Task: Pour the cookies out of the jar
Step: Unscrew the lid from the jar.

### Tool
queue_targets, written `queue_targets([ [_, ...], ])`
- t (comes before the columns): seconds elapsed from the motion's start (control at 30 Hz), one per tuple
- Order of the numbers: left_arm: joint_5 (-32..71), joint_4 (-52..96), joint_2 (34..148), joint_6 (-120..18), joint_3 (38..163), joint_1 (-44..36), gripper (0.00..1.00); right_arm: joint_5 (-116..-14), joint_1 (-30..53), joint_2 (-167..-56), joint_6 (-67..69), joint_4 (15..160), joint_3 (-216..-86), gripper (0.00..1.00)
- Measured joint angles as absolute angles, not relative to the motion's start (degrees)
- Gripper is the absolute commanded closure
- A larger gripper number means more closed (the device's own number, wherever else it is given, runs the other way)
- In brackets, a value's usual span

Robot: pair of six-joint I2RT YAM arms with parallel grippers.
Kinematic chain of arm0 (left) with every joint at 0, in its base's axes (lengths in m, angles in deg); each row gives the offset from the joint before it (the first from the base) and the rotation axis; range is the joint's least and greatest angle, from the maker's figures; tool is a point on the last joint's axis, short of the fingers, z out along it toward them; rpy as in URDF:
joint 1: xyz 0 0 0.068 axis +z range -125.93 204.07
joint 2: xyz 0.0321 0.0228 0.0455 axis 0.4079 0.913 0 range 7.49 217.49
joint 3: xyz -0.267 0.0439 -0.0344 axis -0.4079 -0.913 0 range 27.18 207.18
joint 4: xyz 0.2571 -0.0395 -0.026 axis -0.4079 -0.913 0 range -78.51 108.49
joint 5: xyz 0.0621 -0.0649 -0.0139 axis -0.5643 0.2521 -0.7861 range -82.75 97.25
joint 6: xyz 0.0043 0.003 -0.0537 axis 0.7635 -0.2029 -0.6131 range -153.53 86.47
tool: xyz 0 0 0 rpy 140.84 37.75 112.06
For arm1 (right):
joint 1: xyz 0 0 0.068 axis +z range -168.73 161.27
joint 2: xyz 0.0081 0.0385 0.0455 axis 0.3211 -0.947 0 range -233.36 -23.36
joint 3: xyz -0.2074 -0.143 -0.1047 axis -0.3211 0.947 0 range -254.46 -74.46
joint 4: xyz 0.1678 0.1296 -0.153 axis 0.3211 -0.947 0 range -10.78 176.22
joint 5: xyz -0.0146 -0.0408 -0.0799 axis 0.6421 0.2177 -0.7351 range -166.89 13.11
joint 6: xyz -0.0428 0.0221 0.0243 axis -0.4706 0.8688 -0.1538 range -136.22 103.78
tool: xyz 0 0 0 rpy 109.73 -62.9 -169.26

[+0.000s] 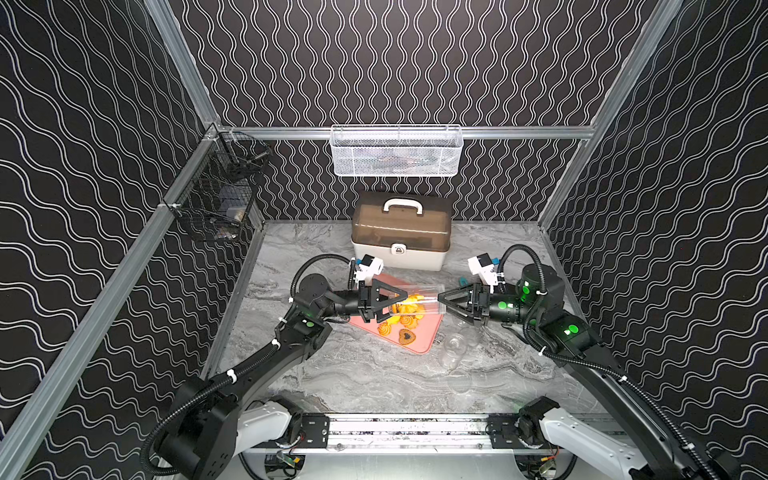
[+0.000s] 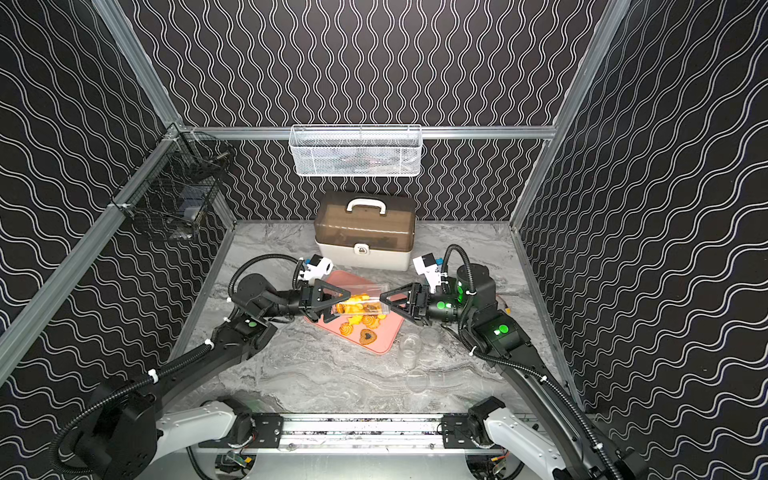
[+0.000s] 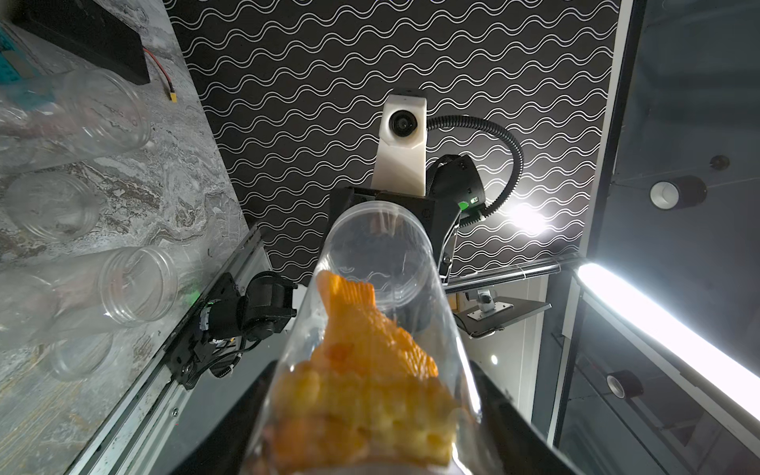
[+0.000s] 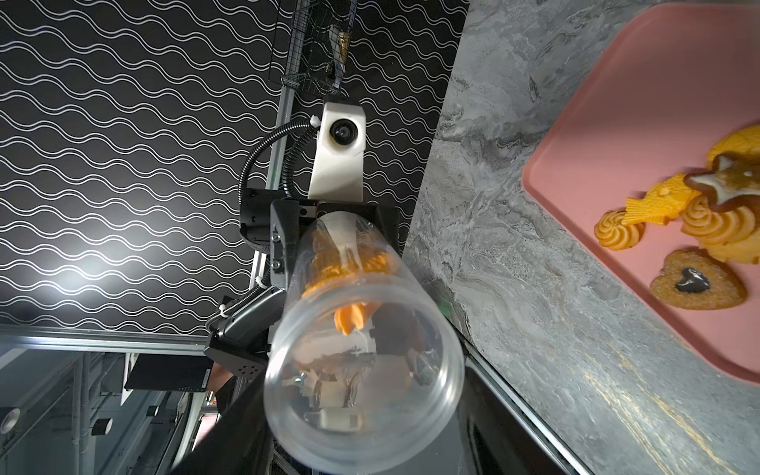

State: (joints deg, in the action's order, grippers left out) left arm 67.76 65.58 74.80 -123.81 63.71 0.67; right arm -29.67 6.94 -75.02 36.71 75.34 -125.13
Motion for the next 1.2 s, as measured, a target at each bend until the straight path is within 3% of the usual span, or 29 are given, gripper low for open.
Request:
queue_targets([
  [0.23,67.17,66.98,75.65,-126.35,62.47,1.57,0.36,-29.93,6.11,-75.26,32.73,77.96,-125.2,0.3],
  [0.27,67.17,67.28,75.72,-126.57,62.44,1.61,0.36,-29.87,5.98,-75.48,32.25,78.01,-125.33,0.26],
  [0.37,67.19,68.2,75.78,-127.0,62.4,1.68,0.36,-29.73,5.98,-76.83,31.07,77.79,-125.9,0.01],
  [0.4,67.17,68.48,75.8,-127.09,62.4,1.68,0.36,-29.71,5.98,-77.64,30.68,77.18,-126.42,0.0],
  [0.63,67.24,69.51,75.85,-127.94,62.4,1.79,0.36,-28.95,6.0,-81.6,29.74,74.29,-127.82,0.01],
  [1.2,67.43,70.52,76.24,-129.28,62.31,1.85,0.36,-24.01,6.0,-82.88,34.15,77.83,-128.21,0.28],
])
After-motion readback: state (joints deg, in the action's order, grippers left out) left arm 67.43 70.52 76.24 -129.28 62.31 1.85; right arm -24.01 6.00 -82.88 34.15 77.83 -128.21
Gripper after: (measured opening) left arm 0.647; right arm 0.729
